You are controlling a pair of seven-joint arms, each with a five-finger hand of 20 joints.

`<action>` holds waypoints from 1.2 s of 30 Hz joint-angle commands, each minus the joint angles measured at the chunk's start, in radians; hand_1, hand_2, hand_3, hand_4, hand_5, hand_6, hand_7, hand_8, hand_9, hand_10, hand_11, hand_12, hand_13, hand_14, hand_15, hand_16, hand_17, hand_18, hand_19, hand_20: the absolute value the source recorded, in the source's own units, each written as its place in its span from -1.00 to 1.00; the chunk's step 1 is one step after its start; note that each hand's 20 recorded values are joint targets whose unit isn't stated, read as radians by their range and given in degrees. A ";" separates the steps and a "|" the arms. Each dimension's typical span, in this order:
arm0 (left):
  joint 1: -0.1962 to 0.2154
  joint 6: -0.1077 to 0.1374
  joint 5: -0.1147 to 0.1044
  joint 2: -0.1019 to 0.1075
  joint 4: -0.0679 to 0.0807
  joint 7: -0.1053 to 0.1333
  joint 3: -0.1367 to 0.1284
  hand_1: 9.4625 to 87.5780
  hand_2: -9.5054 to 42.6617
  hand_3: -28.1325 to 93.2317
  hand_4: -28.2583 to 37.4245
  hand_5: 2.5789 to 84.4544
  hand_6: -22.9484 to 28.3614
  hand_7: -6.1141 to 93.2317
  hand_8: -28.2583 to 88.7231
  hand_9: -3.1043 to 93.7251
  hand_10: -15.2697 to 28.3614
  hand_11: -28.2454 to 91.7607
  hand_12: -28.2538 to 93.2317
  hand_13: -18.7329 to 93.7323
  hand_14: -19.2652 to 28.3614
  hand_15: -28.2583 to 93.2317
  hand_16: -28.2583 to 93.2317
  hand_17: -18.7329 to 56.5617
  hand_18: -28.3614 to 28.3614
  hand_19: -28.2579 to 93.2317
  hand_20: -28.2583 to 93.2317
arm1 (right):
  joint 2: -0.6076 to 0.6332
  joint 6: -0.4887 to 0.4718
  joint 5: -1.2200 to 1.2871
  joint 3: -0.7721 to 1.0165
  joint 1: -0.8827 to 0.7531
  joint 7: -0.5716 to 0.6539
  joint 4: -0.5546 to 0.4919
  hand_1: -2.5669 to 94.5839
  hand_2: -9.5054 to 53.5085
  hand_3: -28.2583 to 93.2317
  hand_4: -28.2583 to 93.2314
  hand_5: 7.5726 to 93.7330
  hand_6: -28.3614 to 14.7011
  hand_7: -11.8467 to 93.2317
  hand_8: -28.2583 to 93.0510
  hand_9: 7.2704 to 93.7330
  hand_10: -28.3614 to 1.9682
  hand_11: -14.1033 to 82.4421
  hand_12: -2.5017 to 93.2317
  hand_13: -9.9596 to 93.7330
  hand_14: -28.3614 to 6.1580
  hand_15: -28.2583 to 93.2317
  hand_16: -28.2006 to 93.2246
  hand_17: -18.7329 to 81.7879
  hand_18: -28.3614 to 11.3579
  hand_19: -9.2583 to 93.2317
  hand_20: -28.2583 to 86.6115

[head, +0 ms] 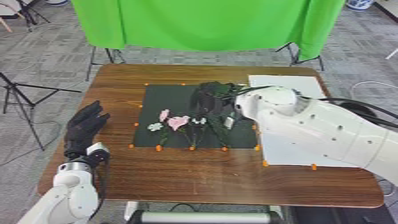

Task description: Arrange flowers

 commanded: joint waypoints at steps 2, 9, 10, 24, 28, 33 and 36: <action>0.011 -0.007 -0.001 -0.002 -0.004 -0.001 -0.004 -0.06 -0.87 0.66 -0.44 0.08 -0.20 -0.35 -0.71 -0.17 0.15 -0.15 -0.31 -0.01 0.42 0.00 -0.52 -0.30 0.50 -0.14 -0.11 | 0.121 0.144 -0.026 0.215 -0.033 0.070 -0.091 -0.13 -1.00 0.61 -0.81 0.20 0.74 -0.36 -0.80 0.58 0.17 -0.45 -0.59 0.94 0.53 0.48 -0.02 0.59 -0.34 1.00 0.58; 0.043 0.013 -0.014 -0.008 -0.015 0.011 -0.023 -0.06 -0.87 0.66 -0.44 0.09 -0.21 -0.35 -0.71 -0.17 0.15 -0.15 -0.31 -0.01 0.42 0.01 -0.52 -0.29 0.49 -0.15 -0.12 | 0.229 0.093 -0.064 0.333 -0.117 0.277 -0.087 -0.37 -1.00 0.62 -0.86 0.08 0.47 -0.48 -0.72 0.42 0.04 -0.49 -0.58 0.87 0.46 0.47 -0.01 0.53 -0.36 1.00 0.55; 0.044 0.012 -0.016 -0.009 -0.016 0.013 -0.022 -0.06 -0.87 0.66 -0.44 0.09 -0.21 -0.35 -0.71 -0.17 0.15 -0.15 -0.31 -0.01 0.42 0.01 -0.52 -0.29 0.49 -0.15 -0.12 | 0.243 0.083 -0.093 0.342 -0.131 0.310 -0.084 -0.39 -1.00 0.61 -0.86 0.06 0.45 -0.49 -0.71 0.40 0.03 -0.49 -0.58 0.87 0.44 0.47 -0.01 0.53 -0.37 1.00 0.55; 0.037 -0.008 -0.036 -0.024 -0.021 0.011 -0.017 -0.06 -0.87 0.66 -0.44 0.09 -0.20 -0.36 -0.71 -0.16 0.15 -0.14 -0.31 0.00 0.42 0.01 -0.52 -0.31 0.50 -0.13 -0.11 | 0.262 -0.213 -0.110 0.553 -0.323 0.620 0.027 -0.75 -1.00 0.44 -0.80 -0.17 0.17 -0.72 -0.61 0.08 -0.43 -0.56 -0.58 0.73 0.05 0.46 -0.05 0.37 -0.65 1.00 0.38; 0.037 -0.014 -0.075 -0.026 -0.024 0.019 -0.015 -0.06 -0.87 0.66 -0.45 0.09 -0.20 -0.36 -0.71 -0.15 0.16 -0.14 -0.31 0.00 0.42 0.01 -0.52 -0.31 0.51 -0.13 -0.11 | 0.274 -0.102 -0.136 0.532 -0.350 0.594 0.054 -0.63 -1.00 0.47 -0.76 -0.05 0.30 -0.64 -0.64 0.22 -0.30 -0.54 -0.58 0.77 0.12 0.47 -0.06 0.41 -0.62 1.00 0.38; 0.040 -0.015 -0.085 -0.027 -0.026 0.018 -0.016 -0.06 -0.87 0.66 -0.44 0.10 -0.19 -0.36 -0.71 -0.15 0.16 -0.14 -0.31 0.00 0.42 0.01 -0.52 -0.31 0.51 -0.12 -0.11 | 0.282 -0.101 -0.142 0.559 -0.401 0.616 0.052 -0.52 -1.00 0.52 -0.75 0.03 0.39 -0.58 -0.66 0.33 -0.22 -0.52 -0.58 0.81 0.21 0.48 -0.06 0.46 -0.55 1.00 0.41; 0.038 -0.017 -0.084 -0.026 -0.024 0.016 -0.019 -0.06 -0.87 0.66 -0.44 0.10 -0.19 -0.36 -0.71 -0.15 0.16 -0.14 -0.31 0.00 0.42 0.01 -0.52 -0.31 0.50 -0.12 -0.11 | 0.289 -0.112 -0.145 0.580 -0.435 0.625 0.044 -0.47 -1.00 0.54 -0.76 0.05 0.42 -0.56 -0.67 0.34 -0.21 -0.52 -0.58 0.82 0.23 0.48 -0.06 0.47 -0.55 1.00 0.42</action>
